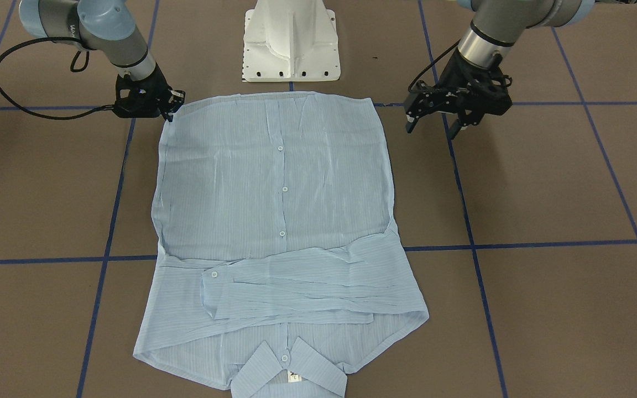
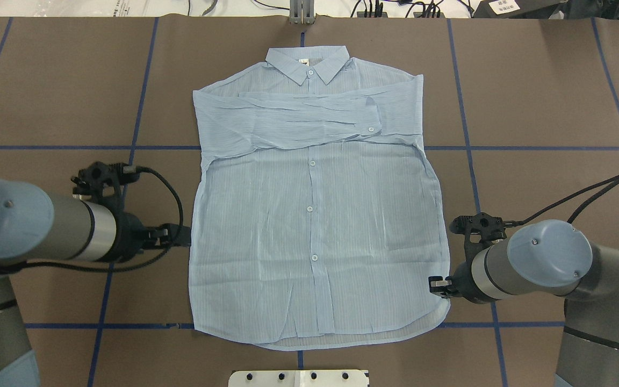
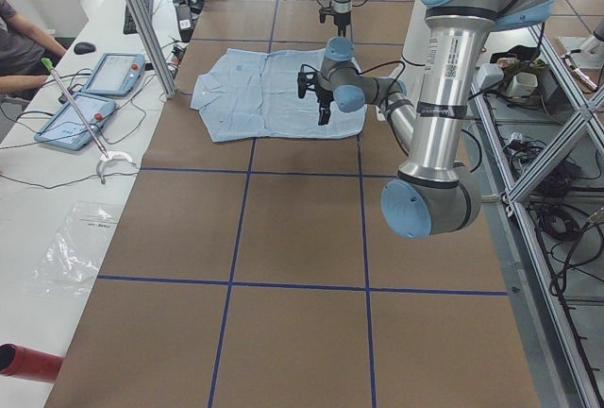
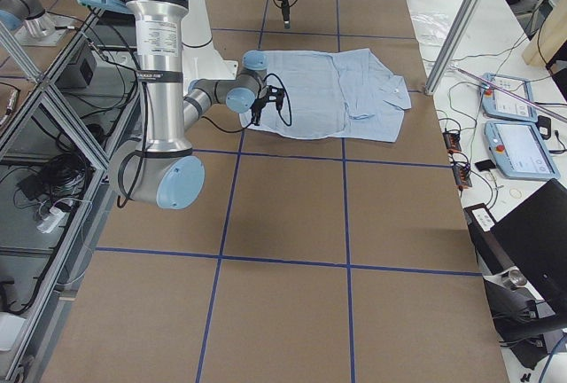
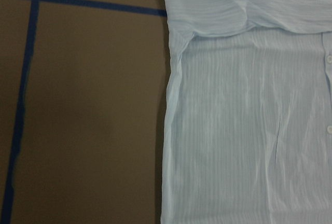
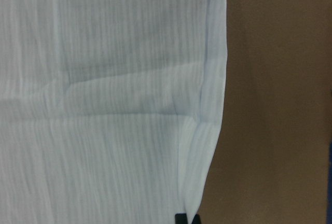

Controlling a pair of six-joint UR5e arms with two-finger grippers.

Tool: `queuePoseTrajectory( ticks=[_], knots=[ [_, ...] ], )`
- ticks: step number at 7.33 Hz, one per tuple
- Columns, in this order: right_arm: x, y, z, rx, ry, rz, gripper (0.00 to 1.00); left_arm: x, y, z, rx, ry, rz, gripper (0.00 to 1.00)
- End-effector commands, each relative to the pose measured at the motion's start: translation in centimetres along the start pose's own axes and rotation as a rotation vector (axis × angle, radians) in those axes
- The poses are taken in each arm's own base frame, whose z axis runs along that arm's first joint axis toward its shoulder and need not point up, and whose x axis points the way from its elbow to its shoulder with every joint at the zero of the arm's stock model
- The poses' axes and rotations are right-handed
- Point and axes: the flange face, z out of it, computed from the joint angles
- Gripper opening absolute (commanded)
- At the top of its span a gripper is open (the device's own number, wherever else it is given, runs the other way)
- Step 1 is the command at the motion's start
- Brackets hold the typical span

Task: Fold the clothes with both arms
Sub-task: 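Move the left gripper to the other hem corner and grasp it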

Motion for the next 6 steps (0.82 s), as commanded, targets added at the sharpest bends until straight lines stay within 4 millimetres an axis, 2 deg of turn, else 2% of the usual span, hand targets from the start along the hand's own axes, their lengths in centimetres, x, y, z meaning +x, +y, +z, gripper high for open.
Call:
queuePoseTrajectory(
  ticks=[1, 2, 3, 4, 6],
  knots=[
    [-0.2, 0.0, -0.7, 0.008, -0.013, -0.003, 0.00, 0.5, 4.1, 4.2, -0.041, -0.052, -0.057, 0.96],
    [-0.2, -0.2, -0.8, 0.010, -0.015, -0.001, 0.00, 1.0, 4.0, 6.4, -0.045, -0.076, -0.060, 0.94],
    [-0.3, -0.4, -1.0, 0.015, -0.018, 0.001, 0.00, 2.2, 4.8, 8.2, -0.061, -0.086, -0.065, 0.90],
    [-0.2, -0.5, -1.0, 0.015, -0.017, 0.003, 0.00, 2.3, 5.8, 8.9, -0.077, -0.103, -0.061, 0.85],
    [-0.6, -0.6, -1.4, 0.019, -0.027, 0.001, 0.00, 1.8, 5.8, 9.0, -0.067, -0.116, -0.062, 0.79]
  ],
)
